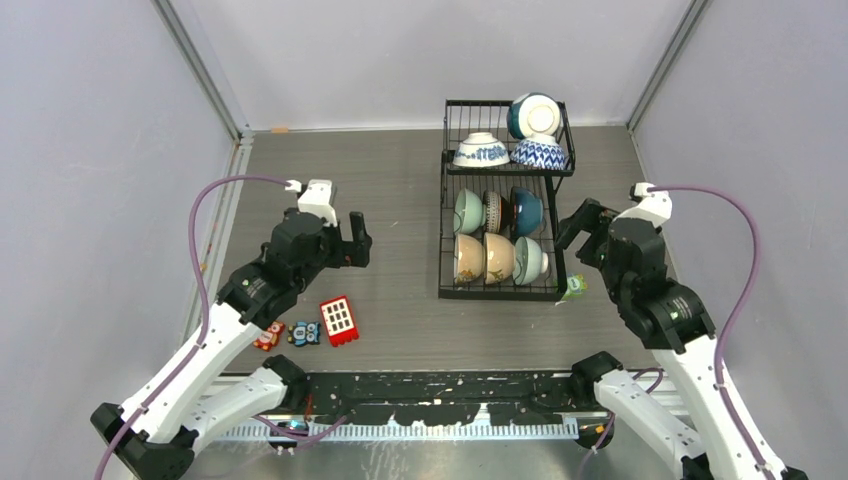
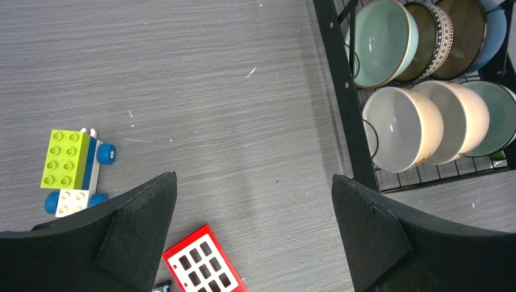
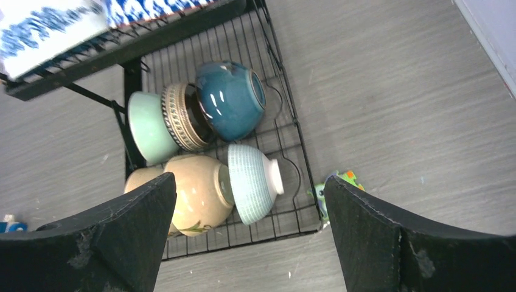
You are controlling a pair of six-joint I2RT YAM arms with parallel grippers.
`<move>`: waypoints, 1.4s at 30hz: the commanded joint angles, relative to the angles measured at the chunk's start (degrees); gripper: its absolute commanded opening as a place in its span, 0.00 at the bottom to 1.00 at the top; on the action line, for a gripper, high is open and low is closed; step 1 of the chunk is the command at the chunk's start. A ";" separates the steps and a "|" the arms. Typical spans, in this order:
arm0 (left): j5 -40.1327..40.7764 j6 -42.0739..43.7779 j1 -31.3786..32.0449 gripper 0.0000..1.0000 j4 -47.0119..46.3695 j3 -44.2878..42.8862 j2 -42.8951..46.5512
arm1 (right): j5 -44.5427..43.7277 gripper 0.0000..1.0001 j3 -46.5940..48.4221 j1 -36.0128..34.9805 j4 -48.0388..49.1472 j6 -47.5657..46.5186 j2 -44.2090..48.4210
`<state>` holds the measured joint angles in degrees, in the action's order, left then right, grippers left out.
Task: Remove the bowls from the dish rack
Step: Pick up the bowl from the dish rack.
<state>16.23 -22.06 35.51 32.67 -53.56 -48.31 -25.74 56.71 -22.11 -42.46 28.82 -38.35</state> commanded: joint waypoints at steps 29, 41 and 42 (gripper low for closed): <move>-21.38 -6.98 4.96 0.97 -8.56 -2.17 -7.23 | -3.05 0.77 -6.69 -7.72 0.05 7.52 -13.83; -29.90 -20.54 9.05 0.91 -37.22 3.41 -22.44 | 4.32 0.81 -15.13 -7.77 4.67 10.19 0.32; -30.33 -21.04 9.03 0.90 -38.12 3.21 -24.05 | 4.89 0.82 -15.30 -7.75 5.08 10.18 0.59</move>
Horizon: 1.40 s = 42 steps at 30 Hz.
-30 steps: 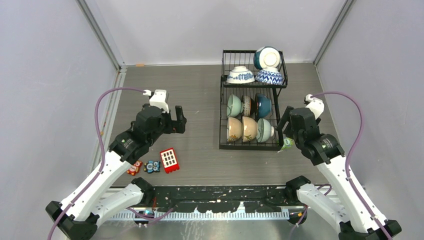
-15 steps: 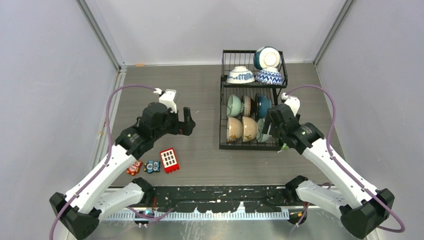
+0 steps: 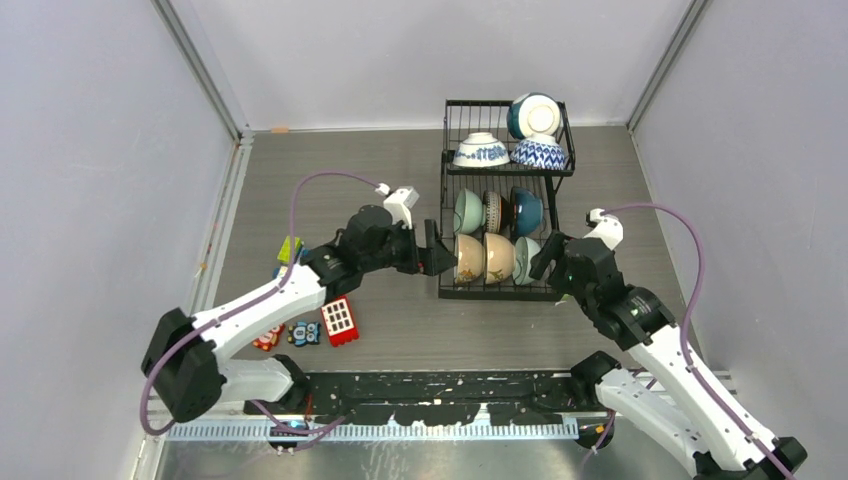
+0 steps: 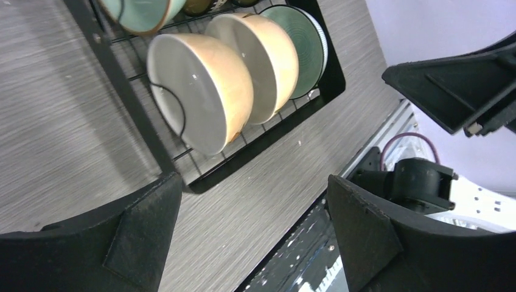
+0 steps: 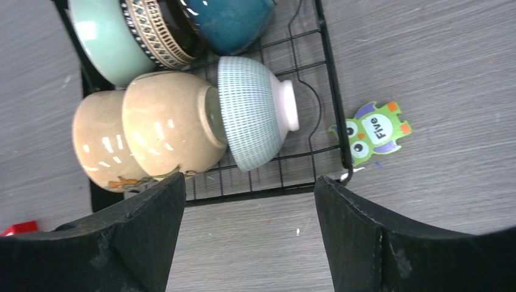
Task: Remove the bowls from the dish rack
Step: Pick up the bowl from the dish rack.
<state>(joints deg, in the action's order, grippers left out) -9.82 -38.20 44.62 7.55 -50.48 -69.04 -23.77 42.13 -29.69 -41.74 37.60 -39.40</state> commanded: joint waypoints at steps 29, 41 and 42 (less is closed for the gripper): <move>-20.08 -14.70 -6.45 0.65 -32.80 0.97 -23.59 | 10.23 0.86 -4.40 -0.12 10.67 -0.84 10.85; -23.05 -17.74 -6.39 0.56 -39.30 3.08 -26.69 | 10.41 0.86 -4.94 -0.13 9.96 -0.69 12.06; -23.31 -18.02 -6.42 0.54 -39.81 3.34 -27.03 | 10.41 0.86 -4.91 -0.14 9.92 -0.71 12.10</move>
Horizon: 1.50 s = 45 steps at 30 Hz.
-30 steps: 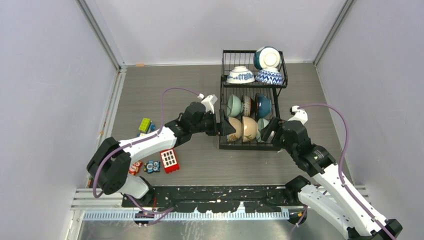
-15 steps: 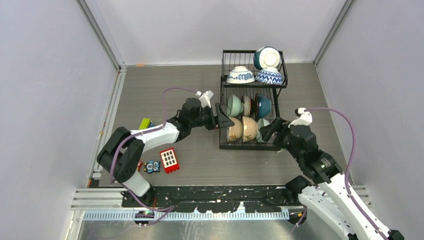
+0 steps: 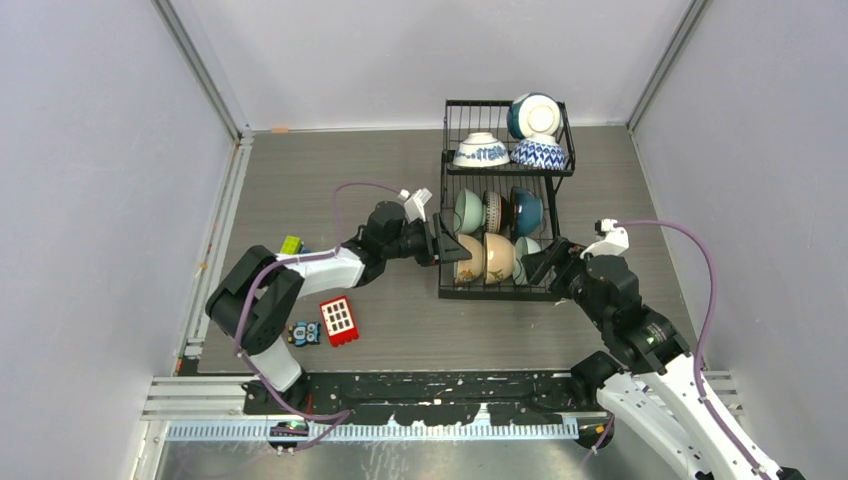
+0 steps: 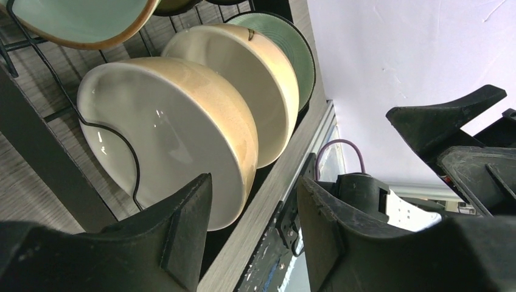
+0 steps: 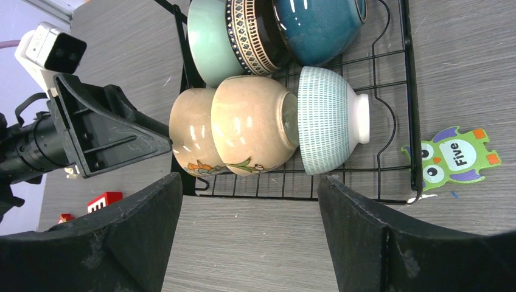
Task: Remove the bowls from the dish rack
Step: Pick up the bowl from the dish rack.
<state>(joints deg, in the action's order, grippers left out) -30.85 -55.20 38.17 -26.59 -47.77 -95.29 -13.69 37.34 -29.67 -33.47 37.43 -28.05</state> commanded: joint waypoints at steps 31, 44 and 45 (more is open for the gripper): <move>-4.86 -5.86 -0.01 0.31 -17.27 2.60 -7.22 | -0.44 0.86 -0.51 -0.18 0.67 -0.47 2.66; -5.05 -6.70 0.02 0.27 -19.42 2.59 -8.63 | -0.89 0.86 -0.33 -0.14 0.16 -0.78 3.02; -5.18 -6.77 0.05 0.27 -19.64 2.66 -8.81 | -0.96 0.86 -0.46 -0.18 0.16 -0.71 3.20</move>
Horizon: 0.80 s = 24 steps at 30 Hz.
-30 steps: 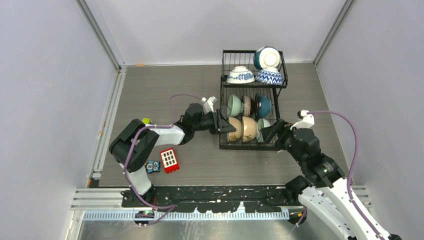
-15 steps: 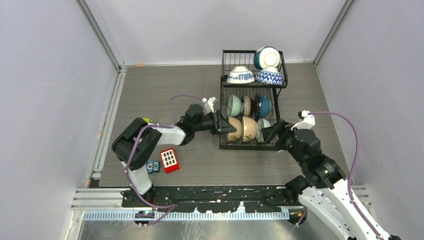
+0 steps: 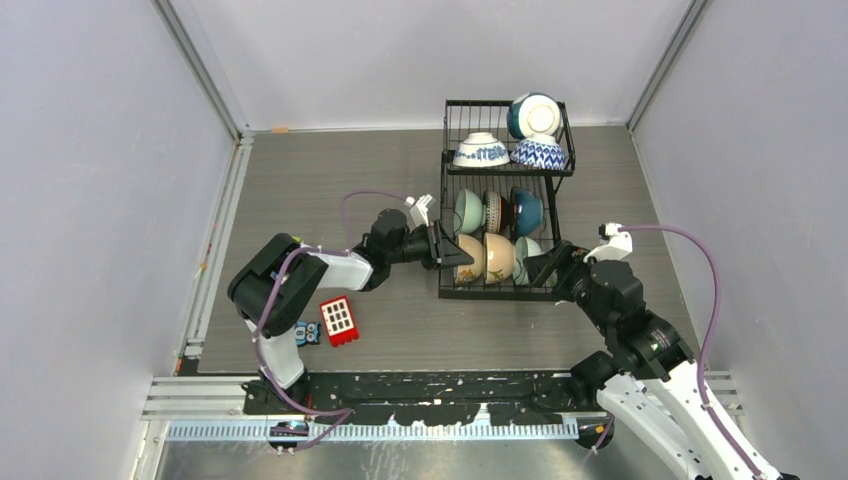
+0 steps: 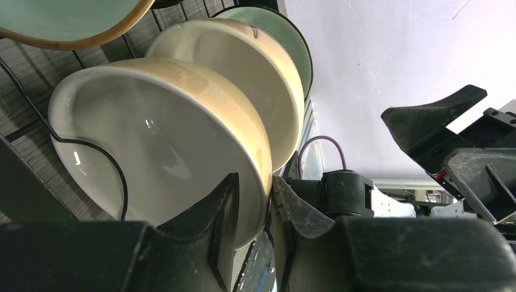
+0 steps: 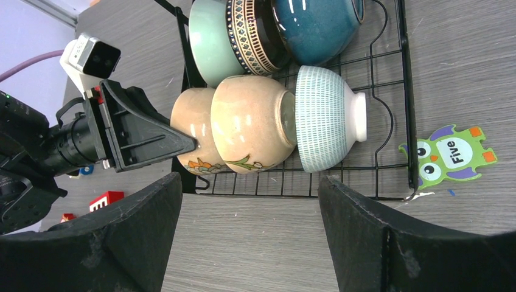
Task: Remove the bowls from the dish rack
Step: Pick up the bowl from the dish rack.
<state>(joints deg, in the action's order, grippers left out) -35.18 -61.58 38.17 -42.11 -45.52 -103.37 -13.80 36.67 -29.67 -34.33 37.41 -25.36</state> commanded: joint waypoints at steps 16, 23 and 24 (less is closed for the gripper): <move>-1.79 -1.72 -0.13 0.10 -7.39 0.49 -2.31 | -1.14 0.86 0.34 -0.14 1.19 -0.93 -0.17; -2.39 -2.46 -0.68 0.00 -9.66 1.02 -2.19 | -1.32 0.86 0.59 -0.08 1.28 -1.07 -0.30; -2.43 -2.72 -0.84 0.00 -10.25 1.24 -2.11 | -1.32 0.86 0.60 -0.11 1.28 -1.10 -0.30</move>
<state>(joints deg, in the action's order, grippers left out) -36.21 -63.26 37.85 -48.21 -45.36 -105.14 -14.04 36.64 -29.67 -34.35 37.32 -25.39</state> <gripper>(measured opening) 0.122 0.861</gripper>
